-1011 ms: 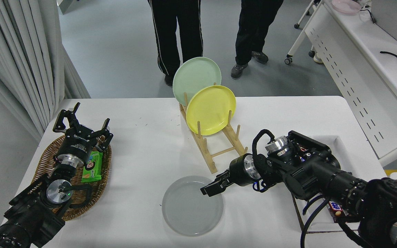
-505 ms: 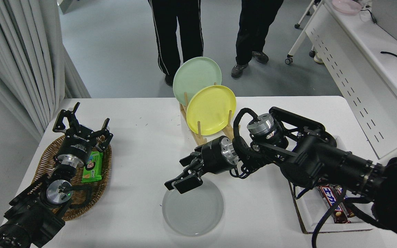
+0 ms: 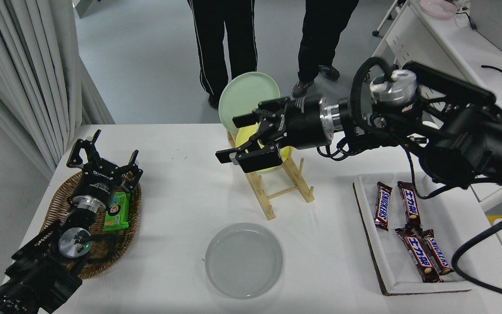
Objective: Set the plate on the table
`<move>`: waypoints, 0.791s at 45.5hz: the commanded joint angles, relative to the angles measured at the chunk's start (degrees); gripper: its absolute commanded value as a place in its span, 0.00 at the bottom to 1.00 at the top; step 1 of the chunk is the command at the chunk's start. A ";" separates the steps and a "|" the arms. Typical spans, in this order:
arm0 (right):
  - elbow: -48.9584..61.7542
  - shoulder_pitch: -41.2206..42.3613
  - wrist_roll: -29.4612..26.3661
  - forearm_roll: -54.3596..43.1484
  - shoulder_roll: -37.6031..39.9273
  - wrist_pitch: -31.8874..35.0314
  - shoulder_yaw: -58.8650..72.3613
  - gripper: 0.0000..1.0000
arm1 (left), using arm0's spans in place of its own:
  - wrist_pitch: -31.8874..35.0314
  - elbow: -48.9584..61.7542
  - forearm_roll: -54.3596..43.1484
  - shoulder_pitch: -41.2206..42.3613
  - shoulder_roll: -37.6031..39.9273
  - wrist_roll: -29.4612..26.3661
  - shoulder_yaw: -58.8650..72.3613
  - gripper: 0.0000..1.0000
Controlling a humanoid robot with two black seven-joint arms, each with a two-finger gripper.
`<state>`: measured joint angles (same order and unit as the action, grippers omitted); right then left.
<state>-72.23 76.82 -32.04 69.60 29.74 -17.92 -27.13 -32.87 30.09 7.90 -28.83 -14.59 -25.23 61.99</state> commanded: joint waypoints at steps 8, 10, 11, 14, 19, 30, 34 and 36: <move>7.88 -3.34 0.49 -6.13 5.86 17.13 -1.35 1.00 | 0.00 0.05 0.01 0.00 0.00 0.00 -0.03 1.00; 9.21 -4.57 0.57 -9.11 6.04 17.22 -1.26 1.00 | 0.00 -0.03 0.01 0.00 0.00 0.00 0.06 1.00; 9.56 -5.19 0.57 -10.26 6.12 17.31 -1.34 1.00 | 0.00 0.05 0.01 0.00 0.00 0.00 -0.03 1.00; 10.79 -7.47 1.53 -13.25 6.30 17.48 -2.05 1.00 | 0.00 -0.03 0.01 0.00 0.00 0.00 -0.03 1.00; 13.34 -10.28 7.33 -18.79 6.30 18.45 -2.40 1.00 | 0.00 -0.04 0.01 0.00 0.00 0.00 -0.03 1.00; 15.89 -17.84 30.88 -26.08 5.16 23.37 -3.19 1.00 | 0.00 -0.04 0.01 0.00 0.00 0.00 -0.03 1.00; 18.61 -21.35 33.17 -28.64 1.92 23.28 -4.41 1.00 | 0.00 -0.04 0.01 0.00 0.00 0.00 0.06 1.00; 22.21 -24.34 35.38 -29.69 -1.42 24.25 -8.88 1.00 | 0.00 -0.04 0.01 0.00 0.00 0.00 -0.03 1.00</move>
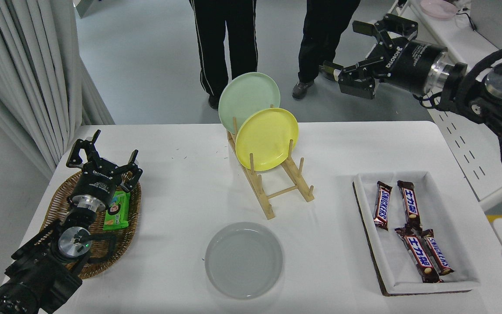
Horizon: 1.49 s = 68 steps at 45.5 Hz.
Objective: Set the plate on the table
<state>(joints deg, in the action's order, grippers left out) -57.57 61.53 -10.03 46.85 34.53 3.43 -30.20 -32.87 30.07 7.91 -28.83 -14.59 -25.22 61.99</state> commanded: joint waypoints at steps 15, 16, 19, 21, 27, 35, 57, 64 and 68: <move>13.10 -21.00 13.72 -28.47 -13.96 12.57 -19.54 1.00 | 0.00 -0.01 0.00 0.00 0.00 0.00 -0.03 1.00; 12.93 -21.88 13.72 -29.35 -14.23 12.66 -20.24 1.00 | 0.00 -0.01 0.00 0.00 0.00 0.00 -0.03 1.00; 11.96 -24.52 13.99 -31.55 -15.37 12.74 -22.96 1.00 | 0.00 0.07 0.00 0.00 0.00 0.00 -0.03 1.00; 11.61 -26.27 13.99 -33.40 -16.34 13.01 -24.55 1.00 | 0.00 -0.01 0.00 0.00 0.00 0.00 0.06 1.00; 11.69 -29.88 14.16 -37.97 -19.76 13.18 -29.47 1.00 | 0.00 0.07 0.00 0.00 0.00 0.00 -0.03 1.00; 12.22 -32.70 16.09 -39.90 -22.40 13.10 -34.31 1.00 | 0.00 -0.01 0.00 0.00 0.00 0.00 0.06 1.00; 18.29 -32.70 18.29 -41.05 -25.83 12.83 -37.47 1.00 | 0.00 0.07 0.00 0.00 0.00 0.00 -0.03 1.00; 18.02 -32.61 18.29 -41.05 -25.83 13.10 -36.95 1.00 | 0.00 -0.01 0.00 0.00 0.00 0.00 -0.03 1.00; 18.02 -32.44 18.29 -41.14 -25.83 13.18 -35.98 1.00 | 0.00 -0.01 0.00 0.00 0.00 0.00 -0.03 1.00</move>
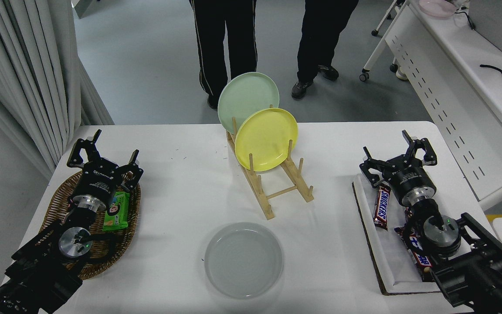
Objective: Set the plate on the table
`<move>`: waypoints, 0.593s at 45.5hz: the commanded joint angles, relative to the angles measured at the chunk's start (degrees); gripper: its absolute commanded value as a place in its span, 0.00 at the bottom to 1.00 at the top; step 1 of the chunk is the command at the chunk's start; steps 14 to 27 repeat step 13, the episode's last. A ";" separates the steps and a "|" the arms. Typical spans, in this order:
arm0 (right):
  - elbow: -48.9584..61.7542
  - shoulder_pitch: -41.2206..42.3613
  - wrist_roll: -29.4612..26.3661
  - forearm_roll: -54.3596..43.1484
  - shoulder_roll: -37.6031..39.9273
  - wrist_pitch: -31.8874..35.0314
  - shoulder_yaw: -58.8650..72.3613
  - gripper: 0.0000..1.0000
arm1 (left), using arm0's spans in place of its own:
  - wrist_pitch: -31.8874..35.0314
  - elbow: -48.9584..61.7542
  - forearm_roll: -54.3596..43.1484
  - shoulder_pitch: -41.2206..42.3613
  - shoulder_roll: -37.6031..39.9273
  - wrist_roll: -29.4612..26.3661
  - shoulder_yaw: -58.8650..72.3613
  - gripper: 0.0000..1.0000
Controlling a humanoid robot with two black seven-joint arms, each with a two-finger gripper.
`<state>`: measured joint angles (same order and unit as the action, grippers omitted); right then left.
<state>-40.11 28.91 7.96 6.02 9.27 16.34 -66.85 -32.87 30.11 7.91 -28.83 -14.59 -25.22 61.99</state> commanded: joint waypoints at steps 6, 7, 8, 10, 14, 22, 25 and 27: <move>0.82 0.54 0.30 -0.31 -0.48 0.27 1.72 1.00 | 0.00 0.04 0.00 0.00 0.00 0.00 -0.02 1.00; 0.82 0.54 0.30 -0.31 -0.48 0.27 1.81 1.00 | 0.00 -0.05 0.00 0.00 0.00 0.00 -0.02 1.00; 0.73 0.62 0.30 -0.31 -0.48 0.19 1.81 1.00 | 0.00 -0.05 0.00 0.00 0.00 0.00 -0.02 1.00; 0.64 0.62 0.30 -0.31 -0.48 0.19 1.81 1.00 | 0.00 -0.05 0.00 0.00 0.00 0.00 -0.02 1.00; 0.56 0.71 0.30 -0.31 -0.48 0.19 1.81 1.00 | 0.00 0.04 0.00 0.00 0.00 0.00 -0.02 1.00; 0.56 0.71 0.30 -0.31 -0.48 0.19 1.81 1.00 | 0.00 0.04 0.00 0.00 0.00 0.00 -0.02 1.00; 0.56 0.71 0.30 -0.31 -0.48 0.19 1.81 1.00 | 0.00 0.04 0.00 0.00 0.00 0.00 -0.02 1.00; 0.56 0.71 0.30 -0.31 -0.48 0.19 1.81 1.00 | 0.00 0.04 0.00 0.00 0.00 0.00 -0.02 1.00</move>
